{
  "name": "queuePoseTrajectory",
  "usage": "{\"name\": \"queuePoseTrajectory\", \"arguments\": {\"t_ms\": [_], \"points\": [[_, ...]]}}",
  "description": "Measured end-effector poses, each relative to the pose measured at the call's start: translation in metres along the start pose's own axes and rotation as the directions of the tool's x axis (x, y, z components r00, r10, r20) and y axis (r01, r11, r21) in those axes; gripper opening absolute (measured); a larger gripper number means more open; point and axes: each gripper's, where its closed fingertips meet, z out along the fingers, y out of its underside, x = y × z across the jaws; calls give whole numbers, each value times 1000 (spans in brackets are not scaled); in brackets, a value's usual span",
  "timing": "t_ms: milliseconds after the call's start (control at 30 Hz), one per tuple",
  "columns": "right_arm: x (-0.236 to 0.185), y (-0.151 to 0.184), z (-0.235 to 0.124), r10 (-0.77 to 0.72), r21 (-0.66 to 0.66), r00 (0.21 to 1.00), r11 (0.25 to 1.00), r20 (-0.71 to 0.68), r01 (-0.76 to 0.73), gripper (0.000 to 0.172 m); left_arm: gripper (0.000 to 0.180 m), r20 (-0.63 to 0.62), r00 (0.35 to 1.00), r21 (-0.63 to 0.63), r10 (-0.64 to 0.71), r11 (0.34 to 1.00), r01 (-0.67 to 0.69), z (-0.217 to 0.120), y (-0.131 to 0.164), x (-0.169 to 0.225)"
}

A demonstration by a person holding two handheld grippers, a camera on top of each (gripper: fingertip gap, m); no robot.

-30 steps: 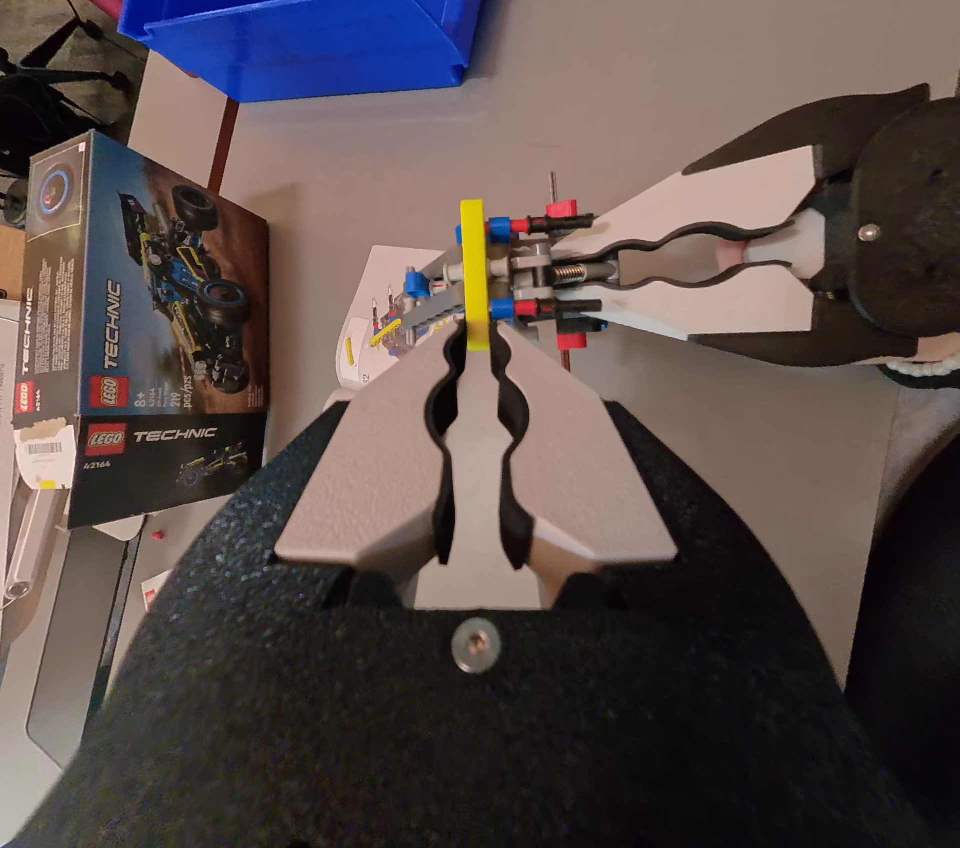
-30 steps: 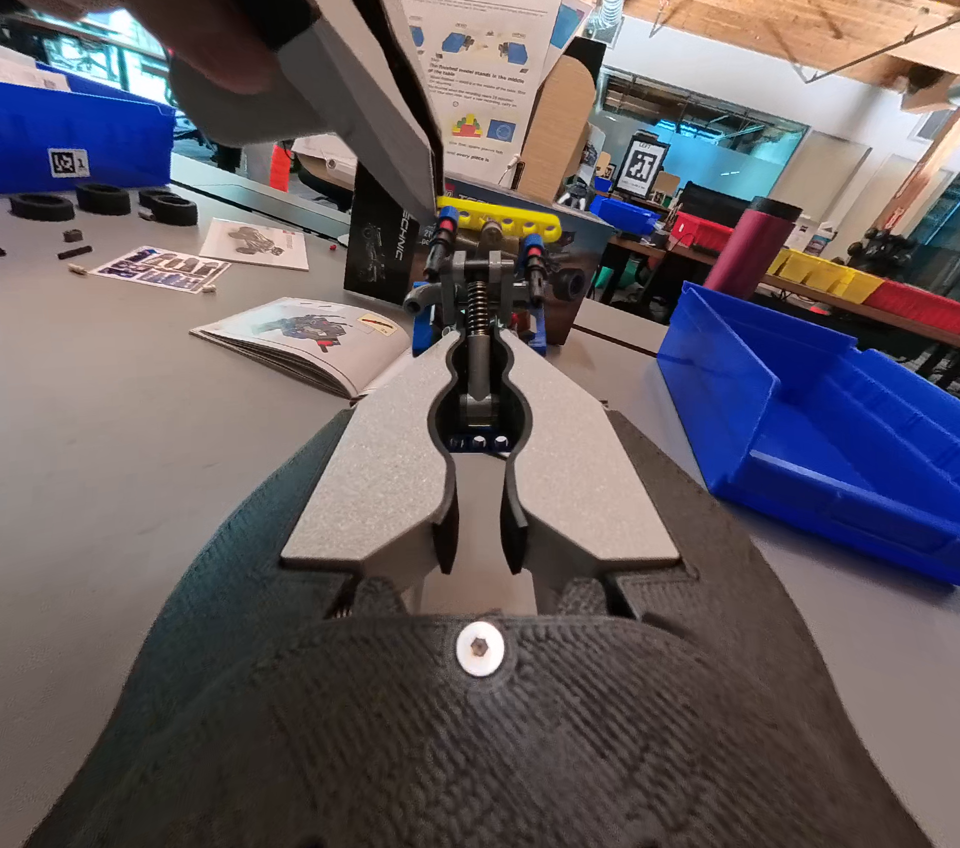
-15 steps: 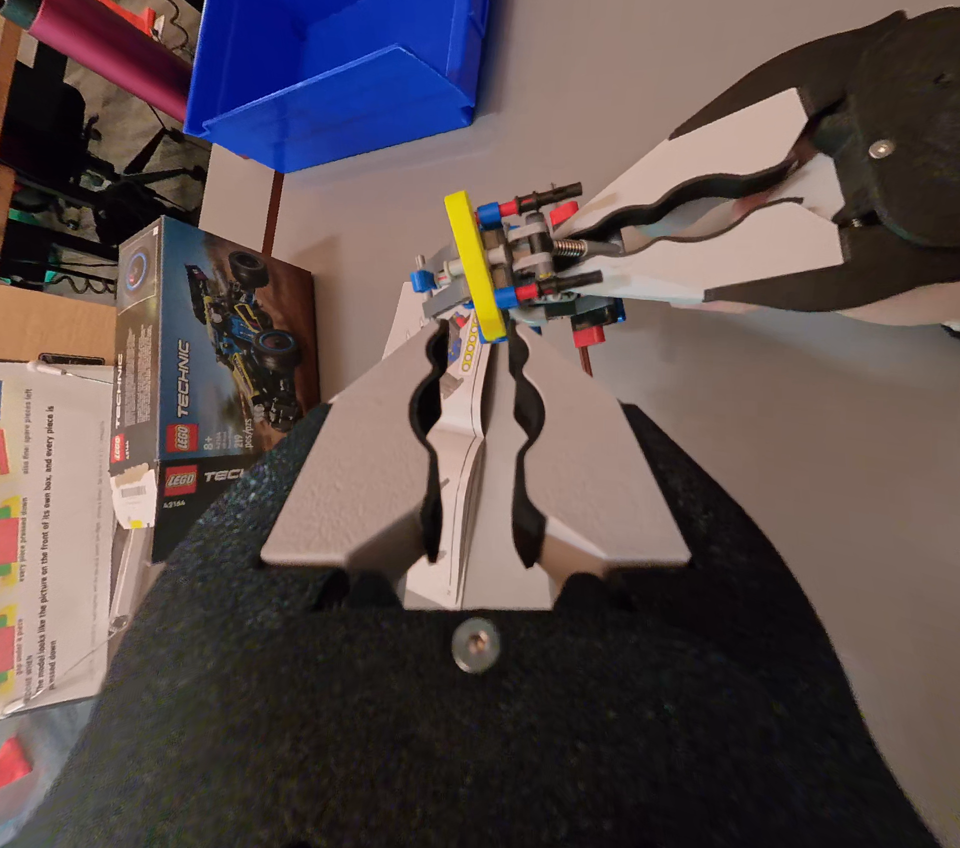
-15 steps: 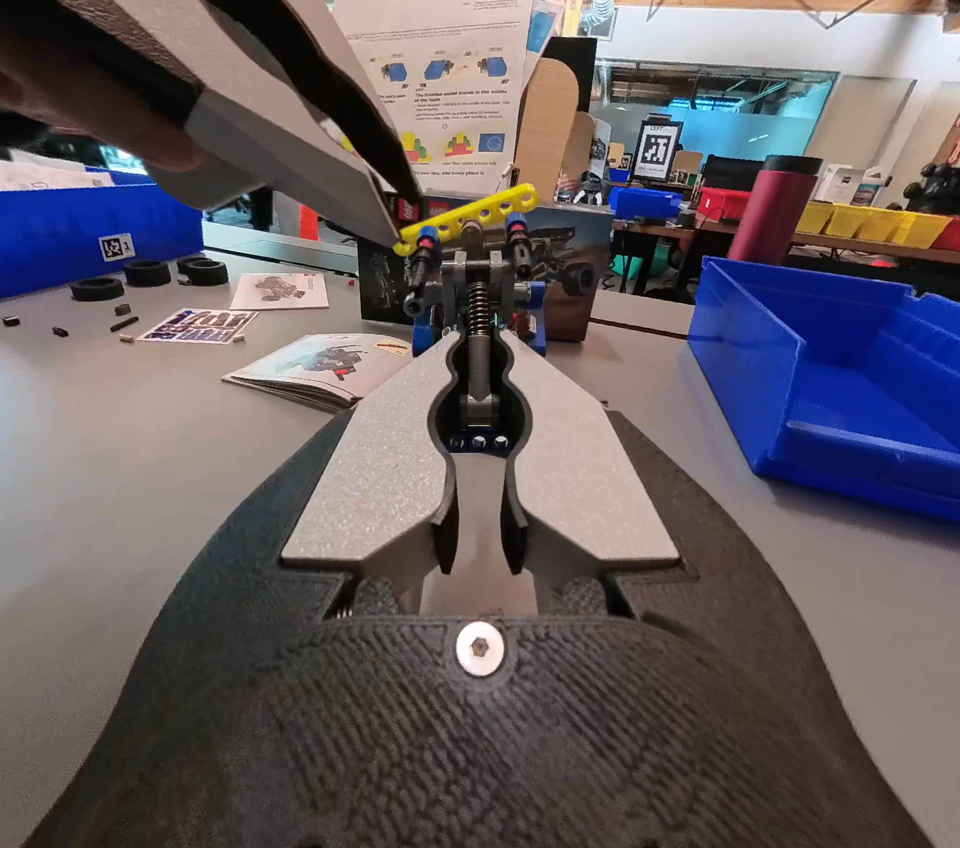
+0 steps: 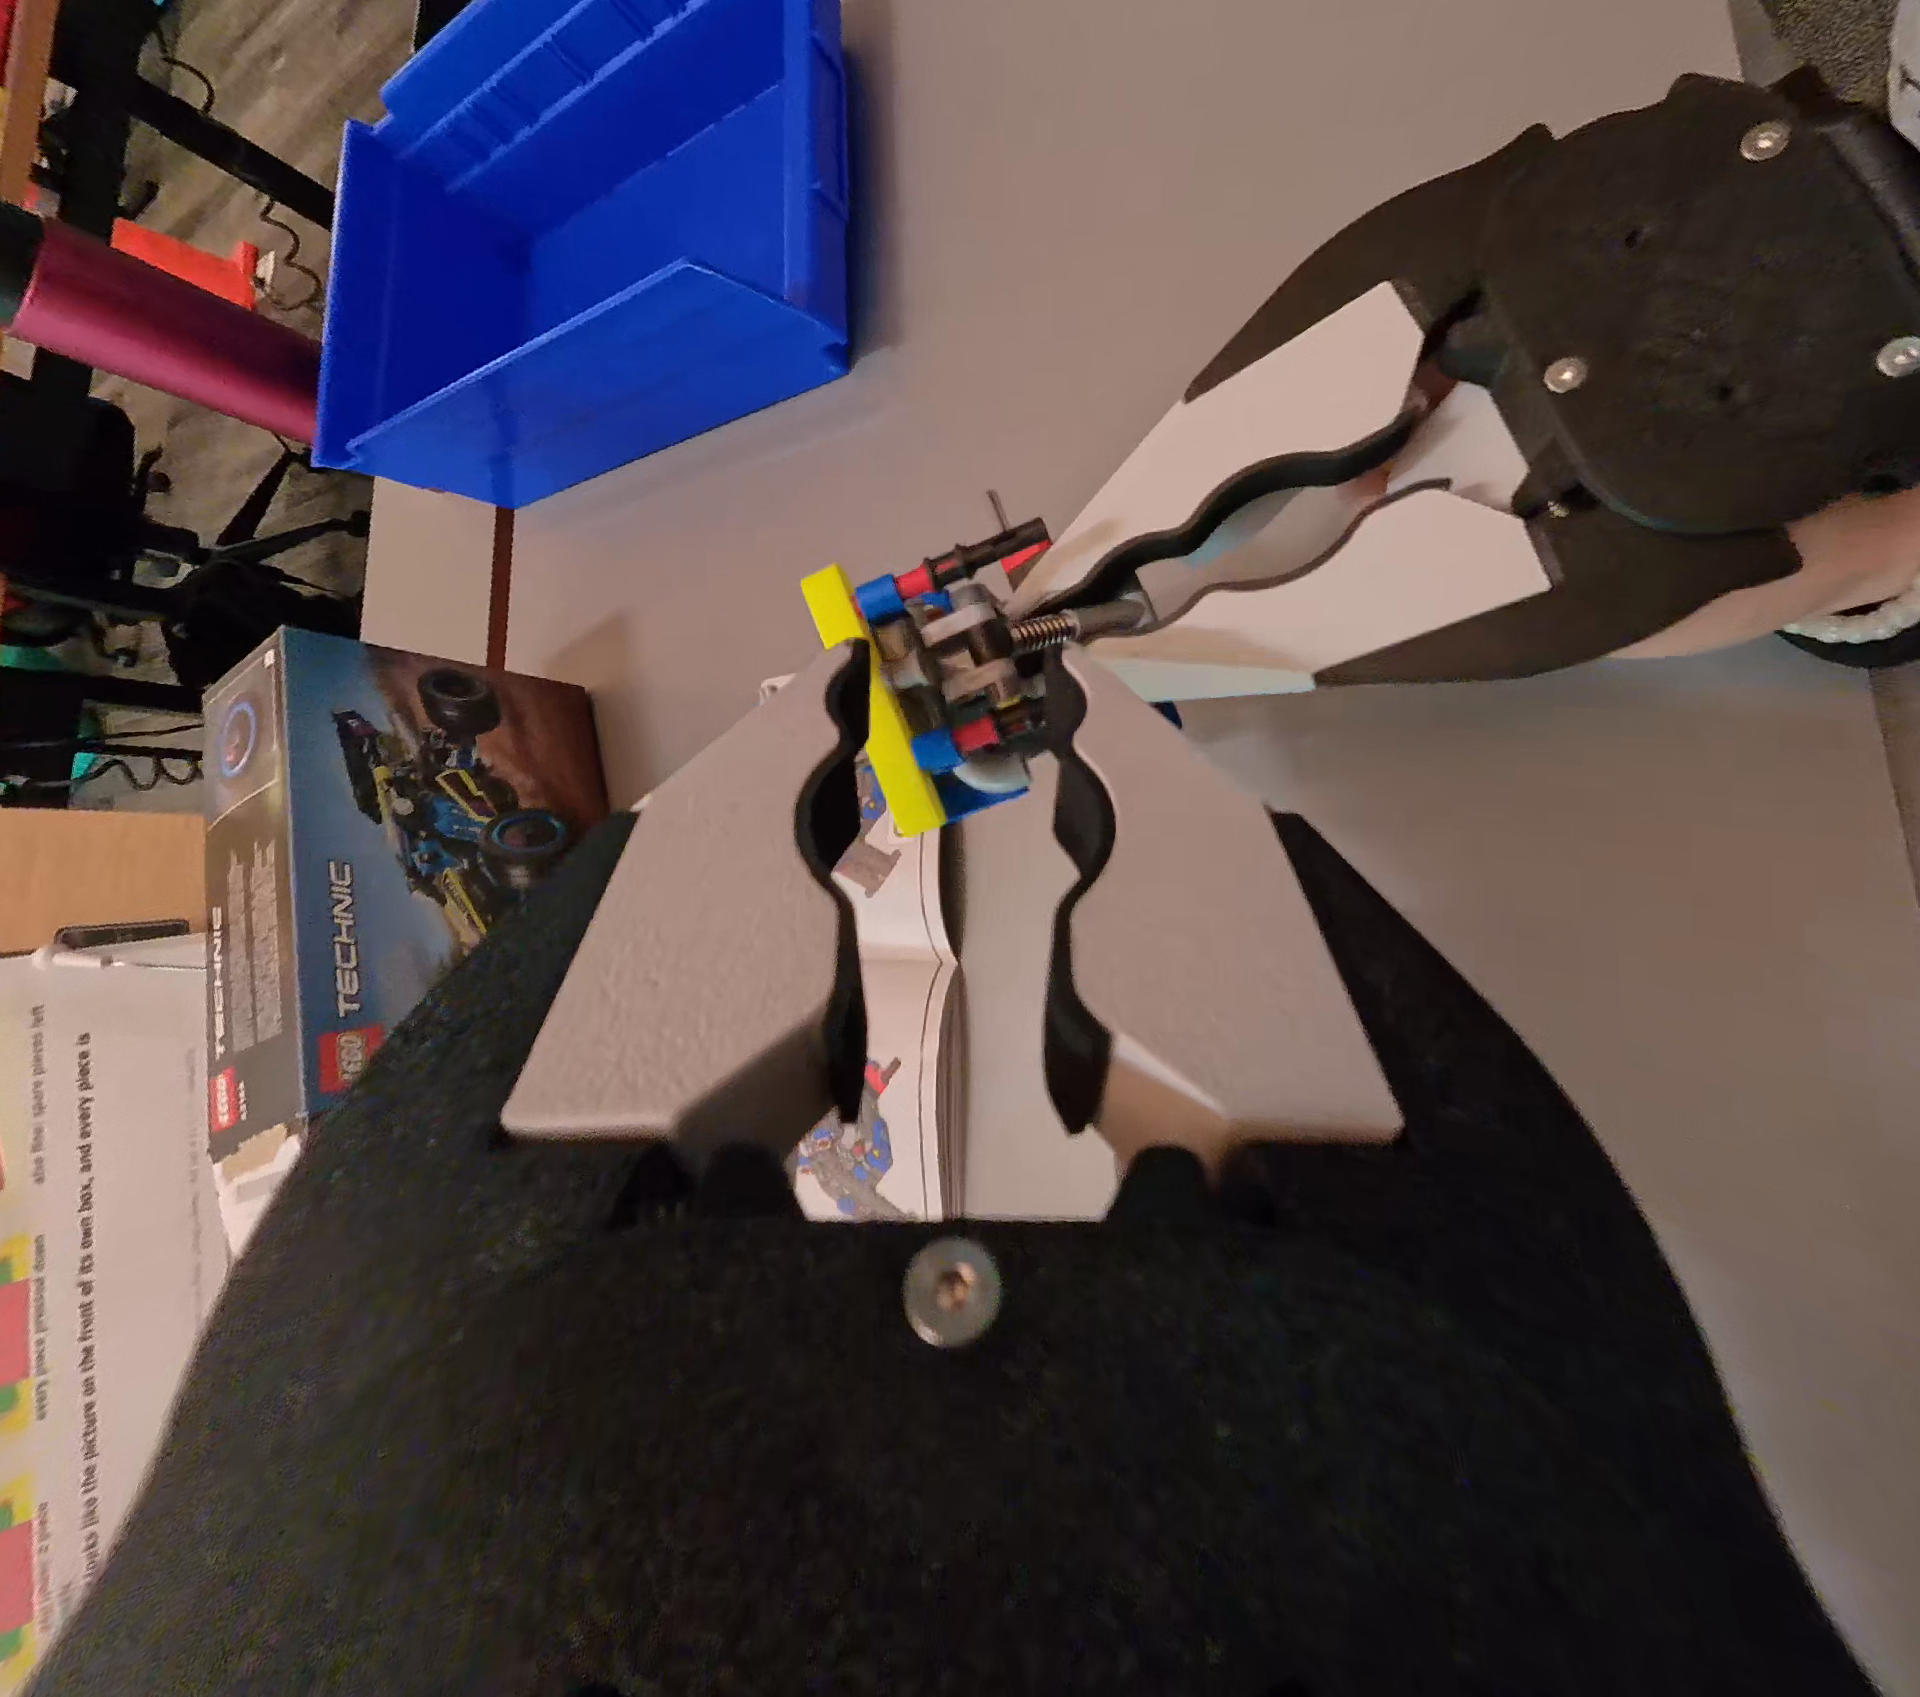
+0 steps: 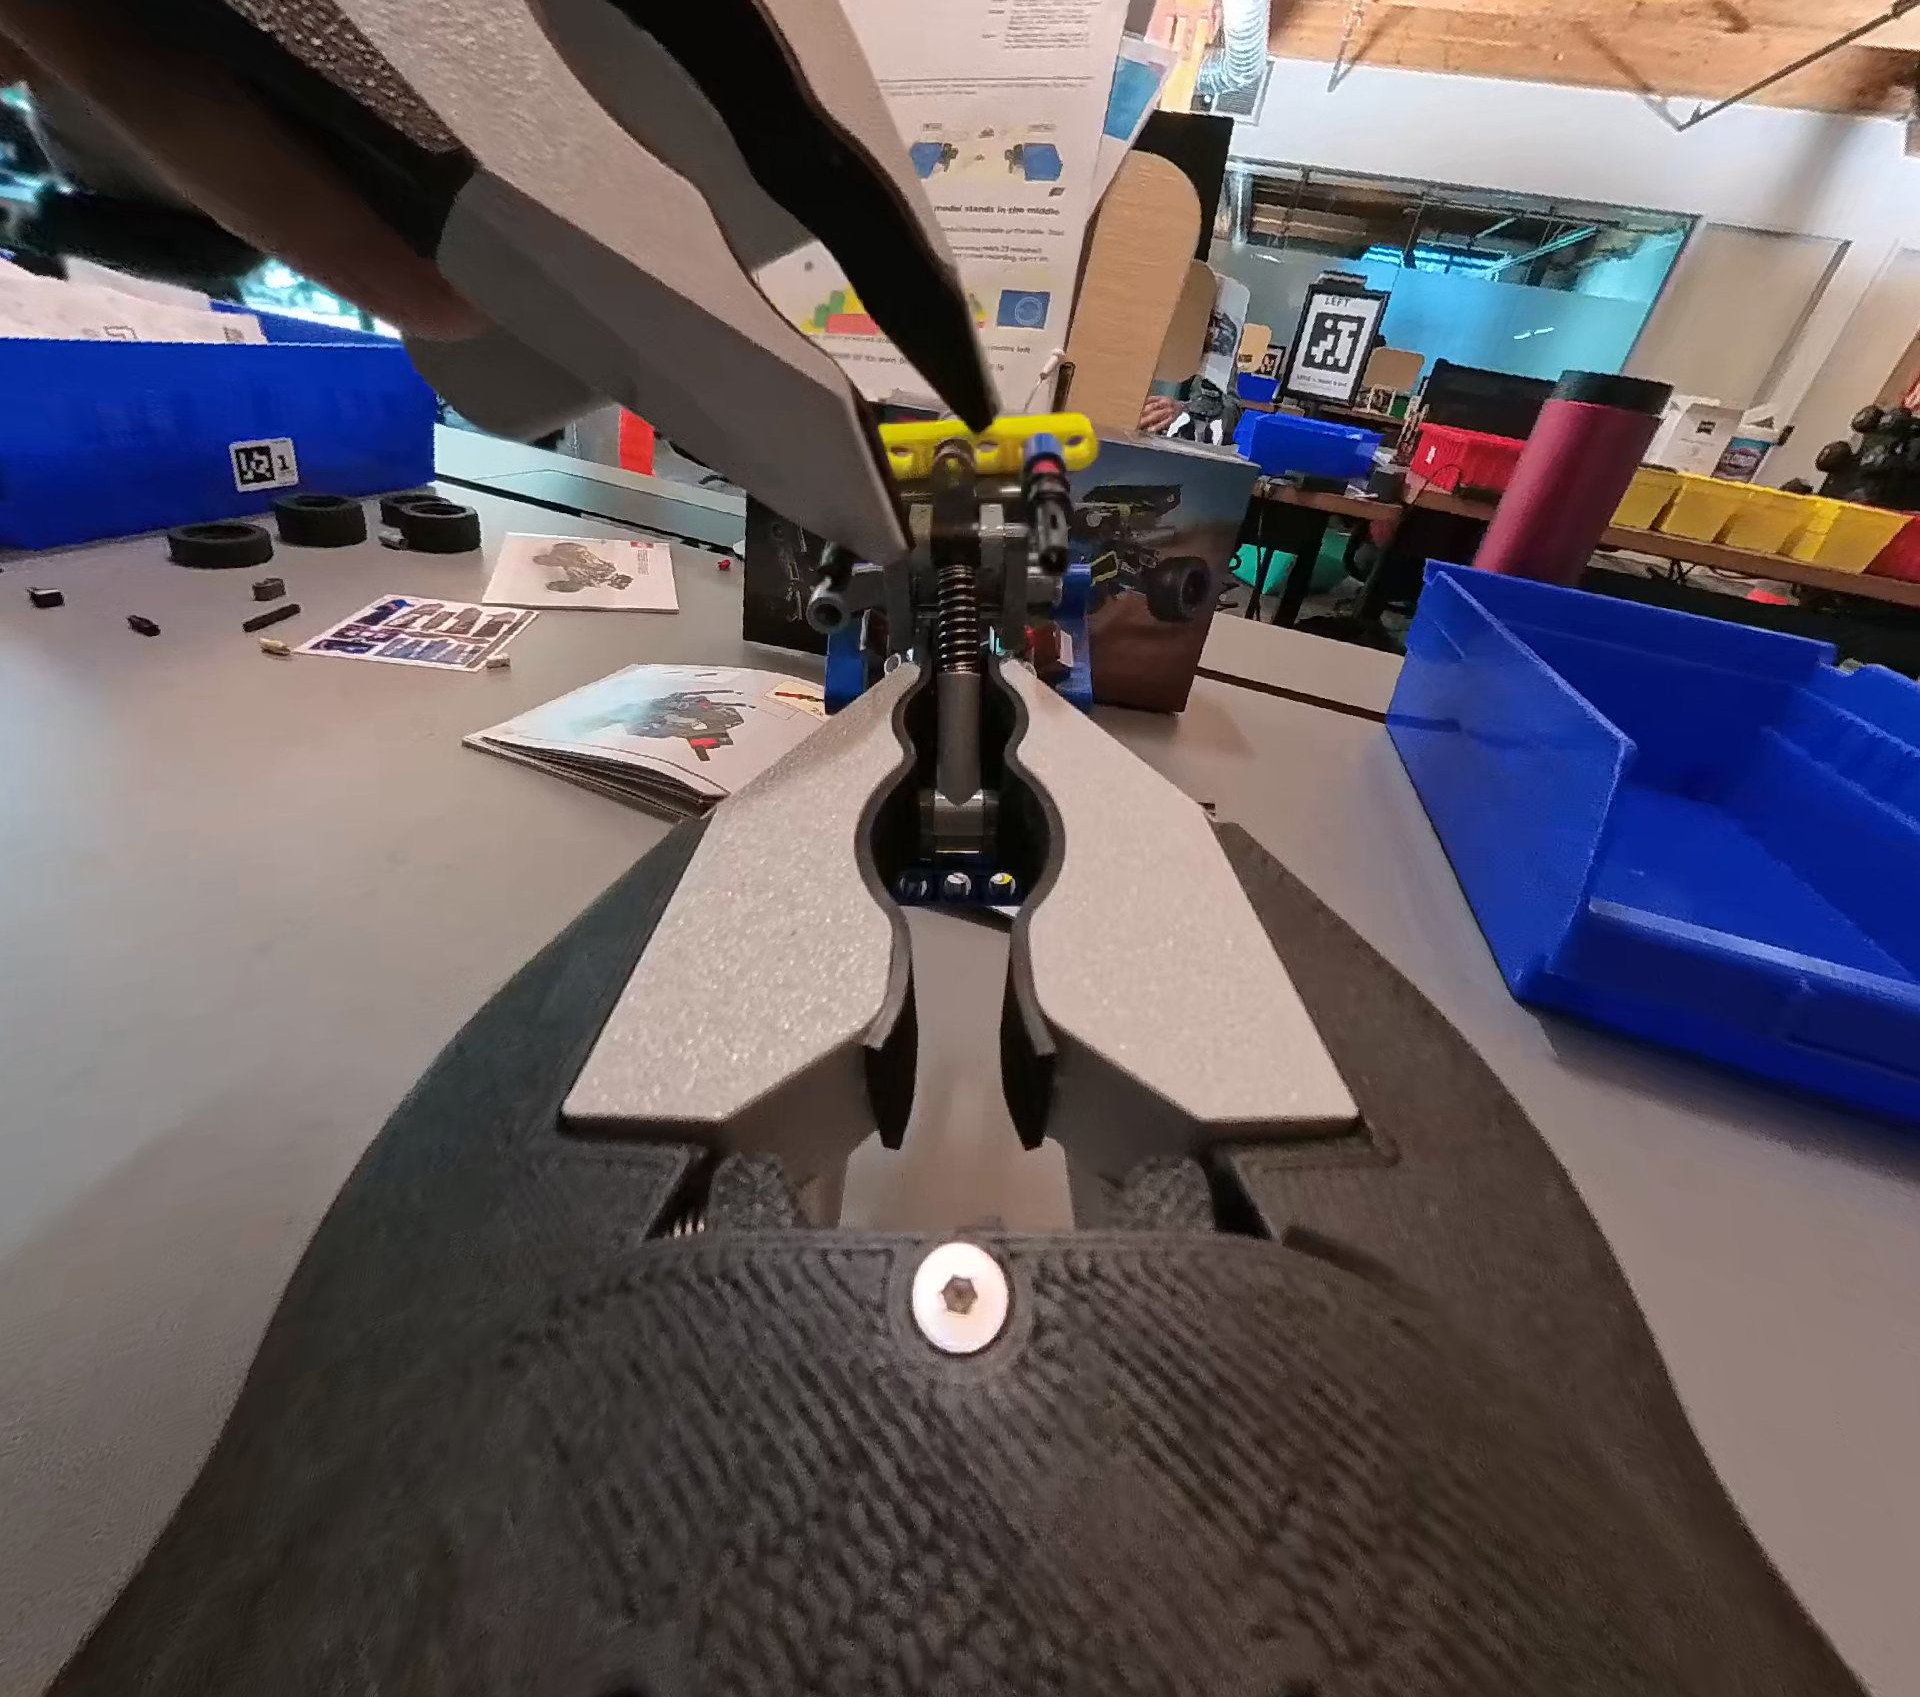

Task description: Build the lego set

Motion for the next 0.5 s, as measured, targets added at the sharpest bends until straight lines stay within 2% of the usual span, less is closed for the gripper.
{"name": "queuePoseTrajectory", "arguments": {"t_ms": [300,333,367,500], "points": [[-7,5,2,-86,-30,996,996,8,86,4,32,-41,999,-53,-13,999,11,3,6,4],[-9,3,2,-92,-26,996,995,13,92,4,28,-75,997,-63,-12,998,7,4,7,9],[-10,2,2,-96,-25,995,995,15,96,4,33,-92,996,-63,-16,998,10,5,7,13],[-7,3,3,-39,-30,999,999,6,40,4,34,-41,999,-44,-16,999,14,5,4,9]]}}
